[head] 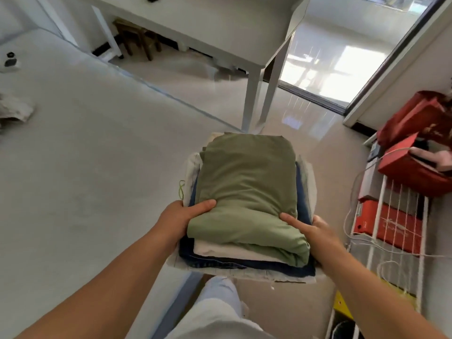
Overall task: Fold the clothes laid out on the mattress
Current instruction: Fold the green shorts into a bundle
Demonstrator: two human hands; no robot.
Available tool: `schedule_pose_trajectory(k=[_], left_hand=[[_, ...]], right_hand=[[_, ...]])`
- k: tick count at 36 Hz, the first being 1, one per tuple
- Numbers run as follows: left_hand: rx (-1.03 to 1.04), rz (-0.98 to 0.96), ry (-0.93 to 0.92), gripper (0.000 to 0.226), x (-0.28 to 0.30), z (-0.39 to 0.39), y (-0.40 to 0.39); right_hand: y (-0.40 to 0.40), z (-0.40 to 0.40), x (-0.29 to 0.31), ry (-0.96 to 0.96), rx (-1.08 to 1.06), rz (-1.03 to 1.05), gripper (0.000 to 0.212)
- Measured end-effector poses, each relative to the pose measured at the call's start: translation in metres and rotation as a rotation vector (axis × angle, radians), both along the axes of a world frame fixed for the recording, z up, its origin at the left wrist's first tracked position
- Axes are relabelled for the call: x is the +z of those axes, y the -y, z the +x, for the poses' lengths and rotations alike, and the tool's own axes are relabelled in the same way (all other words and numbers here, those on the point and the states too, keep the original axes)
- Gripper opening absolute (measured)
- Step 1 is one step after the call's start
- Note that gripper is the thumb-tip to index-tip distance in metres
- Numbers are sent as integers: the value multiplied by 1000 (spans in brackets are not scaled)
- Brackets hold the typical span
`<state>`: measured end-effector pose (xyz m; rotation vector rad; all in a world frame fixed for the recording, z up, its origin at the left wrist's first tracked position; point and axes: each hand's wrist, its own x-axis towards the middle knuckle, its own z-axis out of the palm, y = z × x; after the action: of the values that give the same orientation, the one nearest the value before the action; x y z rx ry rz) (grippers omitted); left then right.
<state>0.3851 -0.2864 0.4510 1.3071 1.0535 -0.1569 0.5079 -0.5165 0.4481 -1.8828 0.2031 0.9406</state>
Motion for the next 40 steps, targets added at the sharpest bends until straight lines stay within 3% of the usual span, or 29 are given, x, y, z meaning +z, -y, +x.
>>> schedule_pose_trajectory(k=[9,16,21,26,30,40], left_hand=[[-55,3,-40,63,1,146,-27],[-4,17,-20,54,9,245,-32],[213,55,-40,51,4,290,-23],[468,12,-75,53,2,320,-1],[607,25,-87,74,8,330,6],[889,87,-24,75,28,361,-47]], right_hand=[[-15,143,4,-19,-3,-73,56],[-28,257,5,-3,83,-69,77],[-51,343,-4,74,253,-82,62],[-74,415,1,100,471,-86,91],[-99,446,5,59,642,-78,96],[-207,491,13,123,888,16,93]])
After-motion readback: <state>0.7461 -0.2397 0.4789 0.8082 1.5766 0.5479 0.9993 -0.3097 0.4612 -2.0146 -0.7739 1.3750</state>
